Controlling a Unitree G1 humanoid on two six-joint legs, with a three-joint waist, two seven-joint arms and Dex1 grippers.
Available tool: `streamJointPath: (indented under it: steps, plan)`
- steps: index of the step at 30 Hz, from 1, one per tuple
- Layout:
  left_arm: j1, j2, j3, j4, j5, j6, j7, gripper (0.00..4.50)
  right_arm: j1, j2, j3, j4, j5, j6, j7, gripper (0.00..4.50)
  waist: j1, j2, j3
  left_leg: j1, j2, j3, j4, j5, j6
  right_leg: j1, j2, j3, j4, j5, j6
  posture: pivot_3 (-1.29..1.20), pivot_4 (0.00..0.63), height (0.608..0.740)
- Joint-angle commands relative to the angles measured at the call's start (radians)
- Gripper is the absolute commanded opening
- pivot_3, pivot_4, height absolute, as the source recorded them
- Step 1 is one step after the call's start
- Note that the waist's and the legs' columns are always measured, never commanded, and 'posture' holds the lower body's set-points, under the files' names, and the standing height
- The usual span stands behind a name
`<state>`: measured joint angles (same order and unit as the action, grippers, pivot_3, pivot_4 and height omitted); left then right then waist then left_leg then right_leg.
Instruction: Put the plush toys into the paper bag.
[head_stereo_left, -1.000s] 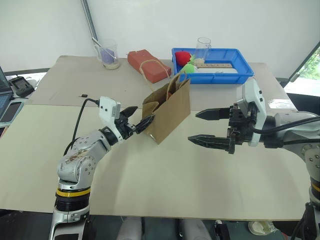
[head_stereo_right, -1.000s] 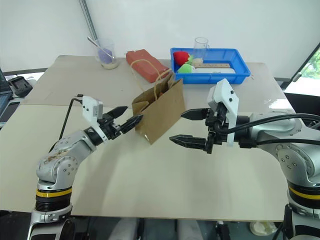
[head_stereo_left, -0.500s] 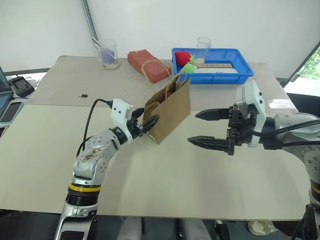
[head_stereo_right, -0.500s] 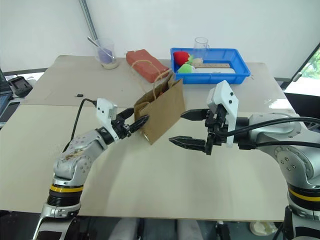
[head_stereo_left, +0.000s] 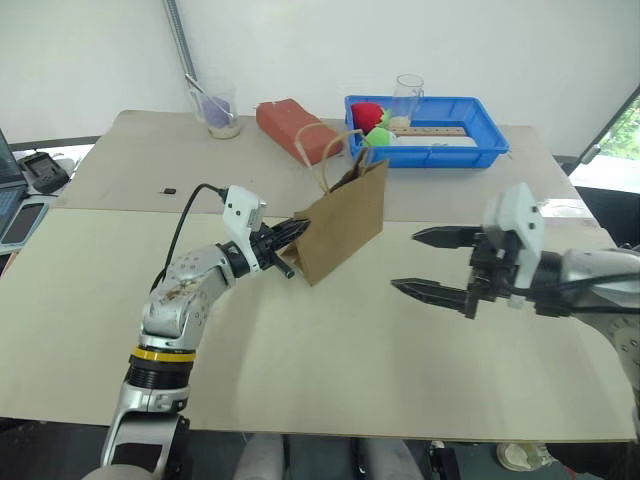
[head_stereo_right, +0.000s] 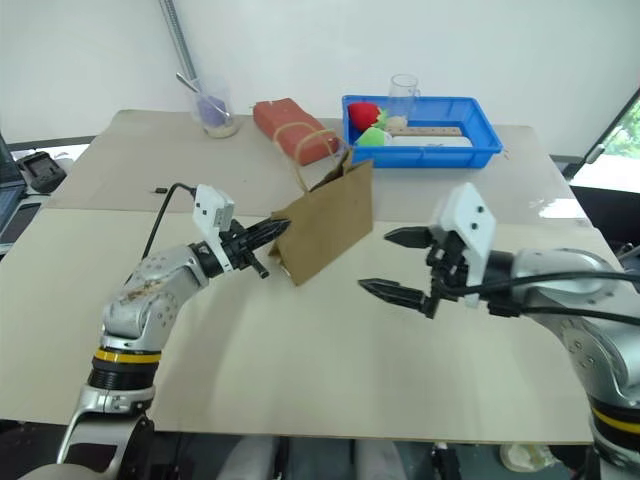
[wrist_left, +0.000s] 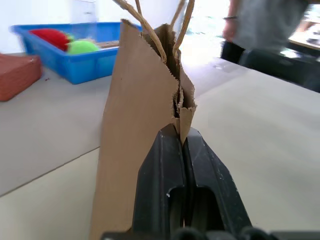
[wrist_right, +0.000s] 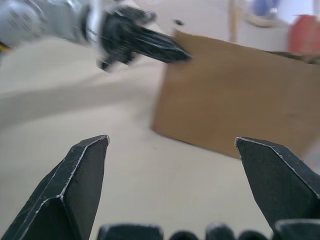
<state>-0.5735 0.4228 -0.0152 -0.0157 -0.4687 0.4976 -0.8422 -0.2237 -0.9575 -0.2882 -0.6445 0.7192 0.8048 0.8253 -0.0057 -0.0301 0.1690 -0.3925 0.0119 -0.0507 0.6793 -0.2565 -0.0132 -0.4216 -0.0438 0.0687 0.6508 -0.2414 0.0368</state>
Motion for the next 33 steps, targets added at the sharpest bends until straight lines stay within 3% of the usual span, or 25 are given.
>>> streamJointPath:
  steps: [1, 7, 18, 25, 33]
  plan:
    - [-0.079, 0.026, -0.028, 0.042, -0.022, -0.04, -0.154, 0.08, 0.104, -0.049, -0.162, -0.065, -0.01, -0.043, 0.072, 4.5, 0.002, 0.0, 0.0, 0.0, 0.0, 0.0, 0.0, 0.0, 0.0, 0.0, 0.0, 0.0, -0.001, 0.0, 0.0, 0.0, 0.15, 0.74]
    - [-0.183, 0.024, -0.068, 0.214, -0.015, -0.051, -0.345, 0.08, 0.302, -0.06, -0.347, -0.15, 0.054, 0.014, 0.114, 4.5, -0.003, 0.0, 0.0, 0.0, 0.0, 0.0, 0.0, 0.0, 0.001, 0.002, 0.0, 0.0, -0.003, 0.001, 0.002, 0.0, 0.15, 0.74]
    - [-0.306, -0.001, -0.098, 0.548, 0.104, -0.251, -0.487, 0.08, 0.414, -0.065, -0.414, -0.189, 0.085, 0.023, 0.09, 4.5, -0.007, 0.0, 0.0, 0.0, 0.0, 0.001, 0.001, 0.0, 0.001, 0.003, 0.001, 0.001, -0.003, 0.001, 0.002, 0.0, 0.15, 0.74]
    - [-0.305, 0.06, -0.118, 0.447, 0.061, -0.116, -0.659, 0.08, 0.391, -0.083, -0.396, -0.179, 0.117, 0.029, 0.081, 4.5, -0.011, 0.0, 0.0, 0.0, 0.0, 0.0, 0.0, 0.0, 0.001, 0.002, 0.001, 0.001, -0.003, 0.001, 0.002, 0.0, 0.15, 0.74]
    - [-0.287, 0.094, -0.112, 0.45, 0.083, -0.097, -0.688, 0.08, 0.37, -0.111, -0.386, -0.157, 0.134, 0.036, 0.085, 4.5, -0.008, 0.0, 0.0, 0.0, 0.0, 0.0, 0.001, 0.0, 0.001, 0.002, 0.001, 0.001, -0.003, 0.001, 0.002, 0.0, 0.15, 0.74]
